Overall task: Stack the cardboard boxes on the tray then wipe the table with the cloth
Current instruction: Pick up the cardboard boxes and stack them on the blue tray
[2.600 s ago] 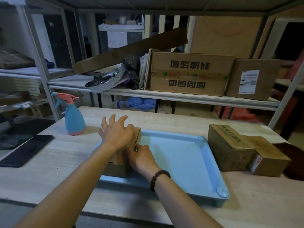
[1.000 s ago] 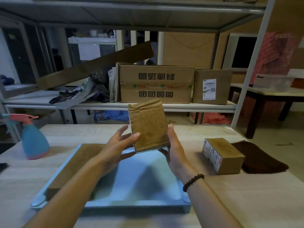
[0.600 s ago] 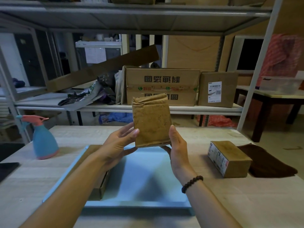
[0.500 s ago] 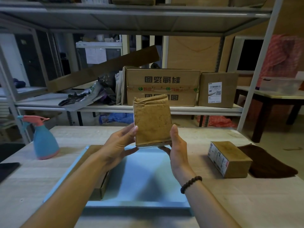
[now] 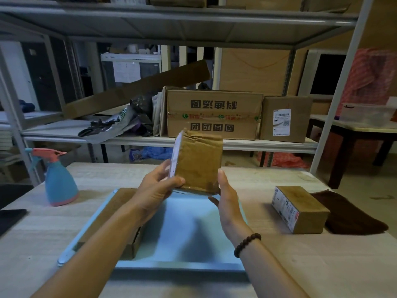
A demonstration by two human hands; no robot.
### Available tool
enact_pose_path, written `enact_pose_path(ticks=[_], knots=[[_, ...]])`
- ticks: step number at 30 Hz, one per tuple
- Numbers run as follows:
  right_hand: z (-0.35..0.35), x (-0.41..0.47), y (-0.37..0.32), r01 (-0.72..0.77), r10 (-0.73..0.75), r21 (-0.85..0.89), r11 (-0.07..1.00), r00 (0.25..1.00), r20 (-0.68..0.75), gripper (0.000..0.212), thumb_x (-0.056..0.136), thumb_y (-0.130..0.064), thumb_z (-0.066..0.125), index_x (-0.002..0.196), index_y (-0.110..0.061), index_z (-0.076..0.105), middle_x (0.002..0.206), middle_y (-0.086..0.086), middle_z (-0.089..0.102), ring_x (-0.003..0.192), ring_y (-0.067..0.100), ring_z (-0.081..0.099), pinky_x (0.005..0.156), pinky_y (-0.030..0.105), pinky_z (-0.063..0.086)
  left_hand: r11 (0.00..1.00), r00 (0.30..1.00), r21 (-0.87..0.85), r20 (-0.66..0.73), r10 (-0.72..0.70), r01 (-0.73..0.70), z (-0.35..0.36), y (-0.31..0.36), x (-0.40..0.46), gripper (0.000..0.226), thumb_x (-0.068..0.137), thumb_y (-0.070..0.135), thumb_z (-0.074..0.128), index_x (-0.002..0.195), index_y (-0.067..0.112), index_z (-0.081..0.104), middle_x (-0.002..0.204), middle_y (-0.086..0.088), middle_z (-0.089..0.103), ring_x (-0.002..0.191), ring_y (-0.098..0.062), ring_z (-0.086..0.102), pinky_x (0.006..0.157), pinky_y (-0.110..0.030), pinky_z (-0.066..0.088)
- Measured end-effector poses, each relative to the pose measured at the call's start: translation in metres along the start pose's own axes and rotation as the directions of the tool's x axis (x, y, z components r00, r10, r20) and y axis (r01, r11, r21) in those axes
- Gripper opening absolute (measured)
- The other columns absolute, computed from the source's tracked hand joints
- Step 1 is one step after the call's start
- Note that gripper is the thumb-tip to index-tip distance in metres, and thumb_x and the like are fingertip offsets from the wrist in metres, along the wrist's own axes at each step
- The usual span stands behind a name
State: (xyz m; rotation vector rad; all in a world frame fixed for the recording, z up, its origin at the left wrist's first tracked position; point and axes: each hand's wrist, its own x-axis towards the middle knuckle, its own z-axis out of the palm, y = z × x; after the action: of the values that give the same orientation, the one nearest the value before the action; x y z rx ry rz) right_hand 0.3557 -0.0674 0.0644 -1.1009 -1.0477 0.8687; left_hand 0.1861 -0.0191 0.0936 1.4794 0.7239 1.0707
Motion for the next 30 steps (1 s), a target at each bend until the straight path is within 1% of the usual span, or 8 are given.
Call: enact_pose_path(ticks=[3,6,9,13,17,22,27,30], knots=[[0.003,0.0,0.001,-0.071,0.071,-0.013,0.997,0.997,0.024,0.059,0.095,-0.06,0.056,0.146,-0.036,0.039,0.14,-0.009,0.056,0.125,0.01,0.054,0.104,0.037,0.045,0.944,0.976,0.298,-0.117,0.184,-0.142,0.004,0.0,-0.002,0.059,0.077,0.003,0.077,0.107,0.047,0.054,0.097,0.031,0.068,0.098,0.005,0.065,0.072,-0.014,0.053],[0.009,0.001,0.005,-0.118,0.117,0.023,0.993,0.991,0.059,0.087,0.074,-0.06,0.072,0.148,-0.041,0.029,0.139,-0.013,0.057,0.12,0.006,0.057,0.092,0.035,0.051,0.766,0.956,0.62,-0.084,0.281,-0.17,0.003,-0.006,-0.003,0.086,0.063,0.031,0.08,0.136,0.048,0.039,0.136,0.015,0.053,0.125,-0.013,0.047,0.098,-0.037,0.048],[0.013,0.004,0.008,-0.2,0.199,0.028,0.979,0.98,0.021,0.088,0.073,-0.056,0.08,0.144,-0.037,0.031,0.131,-0.01,0.065,0.112,0.011,0.067,0.09,0.044,0.059,0.676,0.938,0.698,-0.019,0.347,-0.236,0.016,-0.007,-0.01,0.101,0.065,0.031,0.084,0.15,0.032,0.03,0.137,0.021,0.038,0.119,-0.003,0.029,0.098,-0.027,0.033],[0.015,0.006,0.009,-0.346,0.349,0.091,0.934,0.937,-0.02,0.062,0.085,-0.055,0.07,0.134,-0.027,0.046,0.119,0.0,0.072,0.105,0.02,0.071,0.081,0.042,0.062,0.758,0.969,0.628,-0.03,0.246,-0.173,0.014,-0.008,-0.01,0.104,0.07,0.049,0.081,0.154,0.034,0.022,0.139,0.016,0.04,0.126,-0.003,0.032,0.103,-0.029,0.035],[0.01,0.002,0.004,-0.436,0.439,0.069,0.897,0.898,-0.025,0.056,0.09,-0.069,0.052,0.123,-0.026,0.065,0.107,0.004,0.075,0.101,0.027,0.071,0.084,0.044,0.06,0.892,0.99,0.448,-0.089,0.109,-0.058,0.006,-0.006,-0.008,0.076,0.08,0.064,0.055,0.148,0.035,0.038,0.137,0.011,0.055,0.123,-0.012,0.054,0.092,-0.029,0.048],[0.007,0.002,0.002,-0.539,0.541,0.064,0.84,0.841,-0.012,0.06,0.091,-0.073,0.047,0.107,-0.02,0.07,0.091,0.009,0.073,0.095,0.031,0.069,0.092,0.05,0.058,0.884,0.988,0.441,-0.081,-0.134,0.156,0.003,-0.011,-0.007,0.06,0.078,0.082,0.033,0.124,0.051,0.056,0.131,0.008,0.06,0.123,-0.02,0.053,0.106,-0.049,0.042],[0.007,0.004,0.007,-0.578,0.579,0.04,0.815,0.815,-0.017,0.076,0.087,-0.082,0.04,0.107,-0.017,0.072,0.1,0.013,0.074,0.104,0.035,0.068,0.098,0.054,0.055,0.847,0.944,0.417,-0.124,-0.306,0.329,0.015,-0.005,-0.012,0.067,0.085,0.081,0.024,0.126,0.041,0.06,0.119,-0.002,0.065,0.105,-0.022,0.06,0.085,-0.041,0.057],[0.008,0.002,0.006,-0.527,0.528,-0.032,0.849,0.849,0.007,0.078,0.088,-0.087,0.023,0.113,-0.031,0.07,0.1,0.001,0.073,0.105,0.03,0.068,0.098,0.052,0.055,0.861,0.917,0.316,-0.16,-0.366,0.399,0.018,-0.001,-0.013,0.059,0.088,0.077,0.031,0.104,0.036,0.069,0.1,-0.002,0.075,0.094,-0.025,0.07,0.084,-0.043,0.059]])
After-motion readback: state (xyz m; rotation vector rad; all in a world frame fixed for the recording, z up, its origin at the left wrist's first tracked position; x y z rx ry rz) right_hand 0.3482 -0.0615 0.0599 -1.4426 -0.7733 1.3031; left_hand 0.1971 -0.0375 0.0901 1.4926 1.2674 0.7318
